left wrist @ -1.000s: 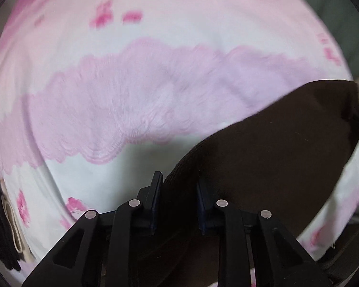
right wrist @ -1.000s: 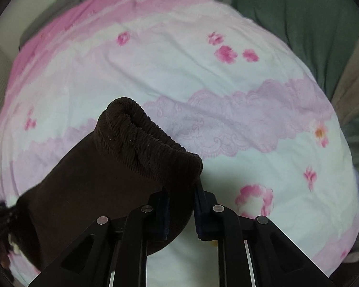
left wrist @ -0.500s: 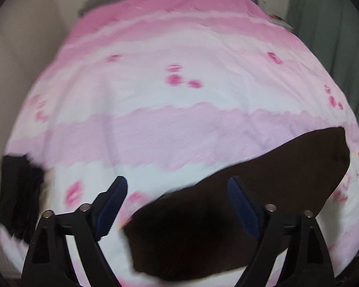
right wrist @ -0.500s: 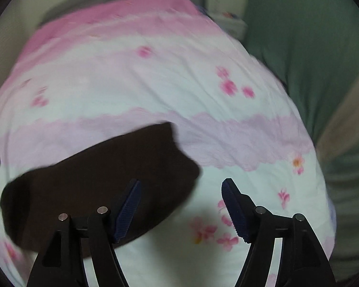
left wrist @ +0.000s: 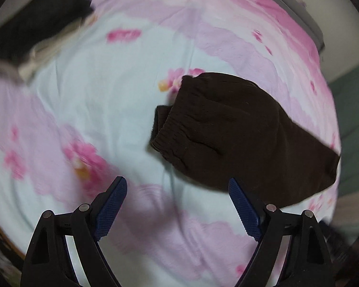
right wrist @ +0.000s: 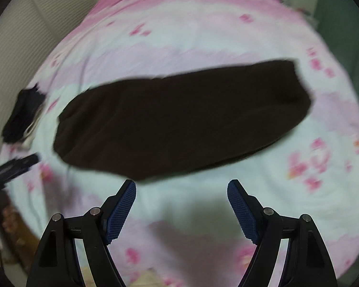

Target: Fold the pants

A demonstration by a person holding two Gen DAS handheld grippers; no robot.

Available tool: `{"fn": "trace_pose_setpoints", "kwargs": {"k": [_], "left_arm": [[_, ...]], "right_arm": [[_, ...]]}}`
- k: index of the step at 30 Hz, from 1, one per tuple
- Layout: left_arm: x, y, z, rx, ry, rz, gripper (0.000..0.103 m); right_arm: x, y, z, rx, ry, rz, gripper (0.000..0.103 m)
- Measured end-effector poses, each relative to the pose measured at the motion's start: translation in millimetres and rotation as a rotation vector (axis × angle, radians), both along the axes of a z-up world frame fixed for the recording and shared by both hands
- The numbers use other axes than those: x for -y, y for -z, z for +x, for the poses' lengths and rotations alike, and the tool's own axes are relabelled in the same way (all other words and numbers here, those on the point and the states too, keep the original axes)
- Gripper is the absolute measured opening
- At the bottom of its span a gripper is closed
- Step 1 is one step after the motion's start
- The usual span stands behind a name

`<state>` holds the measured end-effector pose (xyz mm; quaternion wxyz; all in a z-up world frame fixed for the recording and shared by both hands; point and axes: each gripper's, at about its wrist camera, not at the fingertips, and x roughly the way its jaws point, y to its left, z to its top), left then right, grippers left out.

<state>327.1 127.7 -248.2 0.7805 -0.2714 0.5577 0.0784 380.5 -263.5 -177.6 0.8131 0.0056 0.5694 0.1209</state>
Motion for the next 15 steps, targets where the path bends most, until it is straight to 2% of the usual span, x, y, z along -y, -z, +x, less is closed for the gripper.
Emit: {"fn": "trace_pose_setpoints", "kwargs": {"k": [4,12,14,15], "left_arm": [[1,30,13,-0.027,-0.069,-0.141,0.086],[2,67,26,-0.081,-0.17,-0.297,0.086],[6,75,32,-0.082,-0.171,-0.34,0.081],[9,76,36,-0.074,-0.163,-0.353,0.068]], "right_arm": [[-13,25,-2,-0.075,-0.034,0.01,0.079],[-30,44,0,-0.131,-0.014,0.029,0.078],[-31,47,0,-0.146,-0.019,0.034,0.078],[-33,51,0,-0.158,-0.022,0.045,0.076]]}}
